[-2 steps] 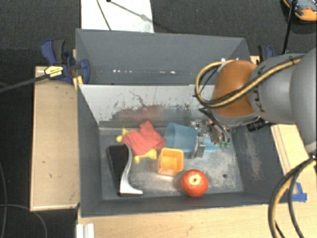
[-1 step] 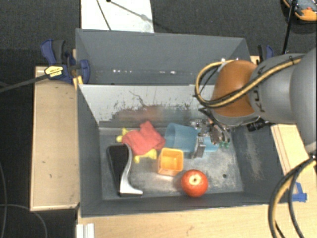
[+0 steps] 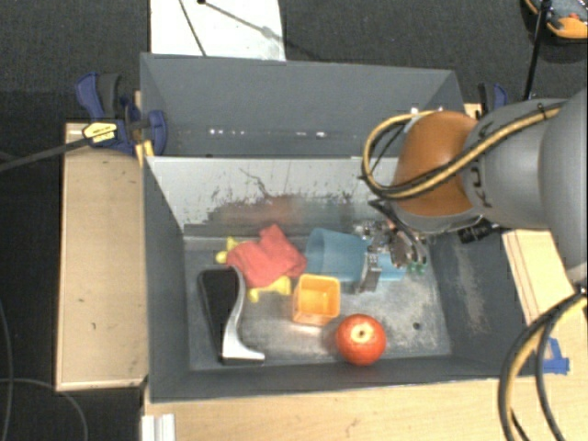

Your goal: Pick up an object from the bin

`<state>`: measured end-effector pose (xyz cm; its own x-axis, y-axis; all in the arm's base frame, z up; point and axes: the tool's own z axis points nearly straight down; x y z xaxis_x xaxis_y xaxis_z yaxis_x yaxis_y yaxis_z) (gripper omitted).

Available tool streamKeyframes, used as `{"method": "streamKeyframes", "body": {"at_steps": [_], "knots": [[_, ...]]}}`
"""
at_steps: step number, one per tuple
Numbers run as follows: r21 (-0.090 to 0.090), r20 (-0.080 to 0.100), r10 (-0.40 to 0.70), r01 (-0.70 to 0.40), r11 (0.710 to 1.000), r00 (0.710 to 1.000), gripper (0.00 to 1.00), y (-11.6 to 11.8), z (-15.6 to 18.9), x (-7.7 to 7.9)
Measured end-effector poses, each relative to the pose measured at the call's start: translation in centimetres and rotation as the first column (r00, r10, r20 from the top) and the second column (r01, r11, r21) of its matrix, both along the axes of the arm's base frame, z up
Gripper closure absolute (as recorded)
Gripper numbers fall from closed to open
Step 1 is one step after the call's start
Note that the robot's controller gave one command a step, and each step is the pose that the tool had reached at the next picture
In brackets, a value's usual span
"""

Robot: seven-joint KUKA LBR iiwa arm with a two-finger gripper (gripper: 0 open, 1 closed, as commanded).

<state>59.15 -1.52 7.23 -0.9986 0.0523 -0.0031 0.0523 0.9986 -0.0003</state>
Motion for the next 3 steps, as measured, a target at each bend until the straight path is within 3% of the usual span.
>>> {"method": "streamKeyframes", "body": {"at_steps": [2, 3], "knots": [[0.001, -0.005, 0.001, -0.001, 1.000, 1.000, 1.00, 0.0, 2.3, -0.1], [0.000, 0.002, 0.002, -0.002, 1.000, 1.000, 1.00, 0.0, 3.4, 0.0]]}}
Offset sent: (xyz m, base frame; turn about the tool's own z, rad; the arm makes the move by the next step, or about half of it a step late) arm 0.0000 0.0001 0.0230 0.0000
